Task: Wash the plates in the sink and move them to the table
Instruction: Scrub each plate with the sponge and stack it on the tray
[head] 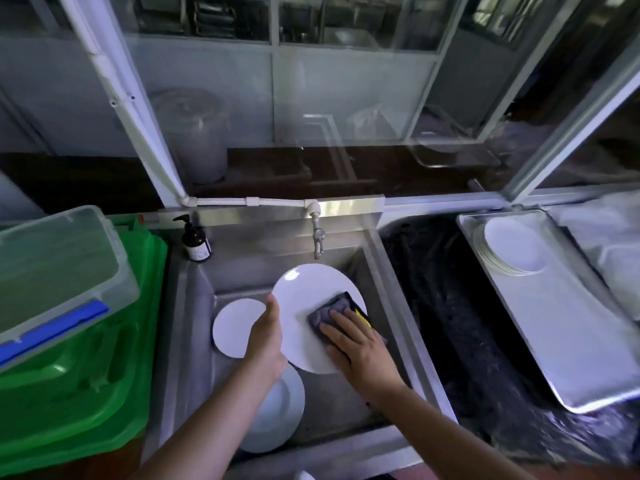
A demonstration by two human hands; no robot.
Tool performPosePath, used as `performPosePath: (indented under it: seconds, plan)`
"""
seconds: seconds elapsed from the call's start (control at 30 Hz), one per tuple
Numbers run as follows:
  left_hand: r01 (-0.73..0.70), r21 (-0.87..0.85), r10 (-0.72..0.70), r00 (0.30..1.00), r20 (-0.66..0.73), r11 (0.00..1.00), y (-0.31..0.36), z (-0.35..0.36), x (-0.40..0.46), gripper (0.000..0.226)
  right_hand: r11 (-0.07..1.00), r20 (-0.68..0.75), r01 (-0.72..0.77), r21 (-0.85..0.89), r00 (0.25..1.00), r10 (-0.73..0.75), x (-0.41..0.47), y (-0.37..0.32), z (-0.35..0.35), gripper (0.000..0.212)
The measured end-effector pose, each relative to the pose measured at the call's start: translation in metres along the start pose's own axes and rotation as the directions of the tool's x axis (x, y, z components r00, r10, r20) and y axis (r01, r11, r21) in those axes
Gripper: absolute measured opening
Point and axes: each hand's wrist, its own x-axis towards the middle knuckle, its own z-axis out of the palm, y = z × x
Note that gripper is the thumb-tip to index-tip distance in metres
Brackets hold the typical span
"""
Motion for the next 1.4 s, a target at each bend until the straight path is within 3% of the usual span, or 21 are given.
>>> performPosePath:
  seconds: [0.17, 0.23, 0.3, 0.4, 0.5, 0.63, 0.73, 0.87, 0.97, 1.1, 1.27, 1.4]
  plan:
    - [0.075, 0.096, -0.083, 0.993, 0.084, 0.993, -0.029, 0.031, -0.025, 0.055, 0.936, -0.019, -0.351, -0.022, 0.936, 0.350, 0.013, 0.020, -0.017, 0.045]
    - [0.072, 0.113, -0.085, 0.990, 0.114, 0.991, -0.041, 0.049, -0.032, 0.055, 0.919, -0.034, -0.394, 0.014, 0.918, 0.395, 0.009, 0.020, -0.014, 0.044]
    - [0.065, 0.091, -0.077, 0.988, 0.136, 0.994, -0.044, 0.067, -0.043, 0.049, 0.940, 0.032, -0.337, 0.053, 0.942, 0.335, -0.005, 0.021, -0.015, 0.051]
    - [0.089, 0.035, -0.093, 0.987, 0.135, 0.995, -0.050, 0.092, -0.045, 0.058, 0.988, 0.058, -0.136, 0.072, 0.990, 0.132, -0.034, 0.041, -0.031, 0.059]
    - [0.088, 0.006, -0.088, 0.989, 0.121, 0.996, -0.065, 0.118, -0.042, 0.066, 0.993, 0.102, -0.075, 0.093, 0.993, 0.065, -0.063, 0.065, -0.060, 0.057]
    - [0.090, -0.032, -0.087, 0.993, 0.083, 0.995, -0.094, 0.171, -0.047, 0.065, 0.999, 0.193, 0.023, -0.047, 0.981, -0.013, -0.105, 0.120, -0.102, 0.080]
    - [0.038, -0.074, -0.033, 0.997, 0.065, 0.997, -0.112, 0.222, -0.074, 0.049, 0.982, 0.176, 0.110, -0.151, 0.981, -0.083, -0.128, 0.169, -0.135, 0.069]
    - [0.072, -0.111, -0.062, 0.993, 0.096, 0.991, -0.141, 0.274, -0.094, 0.052, 0.946, 0.081, 0.117, -0.303, 0.992, -0.097, -0.146, 0.217, -0.171, 0.053]
    - [0.119, -0.121, -0.103, 0.986, 0.131, 0.986, -0.153, 0.295, -0.103, 0.045, 0.907, 0.102, 0.176, -0.383, 0.984, -0.148, -0.152, 0.247, -0.196, 0.048]
    - [0.152, 0.017, -0.153, 0.969, 0.192, 0.988, -0.153, 0.307, -0.101, 0.038, 0.894, 0.097, 0.183, -0.410, 0.983, -0.157, -0.148, 0.277, -0.217, 0.050]
    - [0.134, 0.179, -0.173, 0.959, 0.224, 0.975, -0.153, 0.322, -0.093, 0.033, 0.892, 0.108, 0.106, -0.440, 0.992, -0.065, -0.146, 0.294, -0.225, 0.050]
    - [0.155, 0.196, -0.204, 0.944, 0.259, 0.968, -0.166, 0.339, -0.073, 0.044, 0.886, 0.156, 0.034, -0.463, 0.987, 0.043, -0.155, 0.294, -0.225, 0.050]
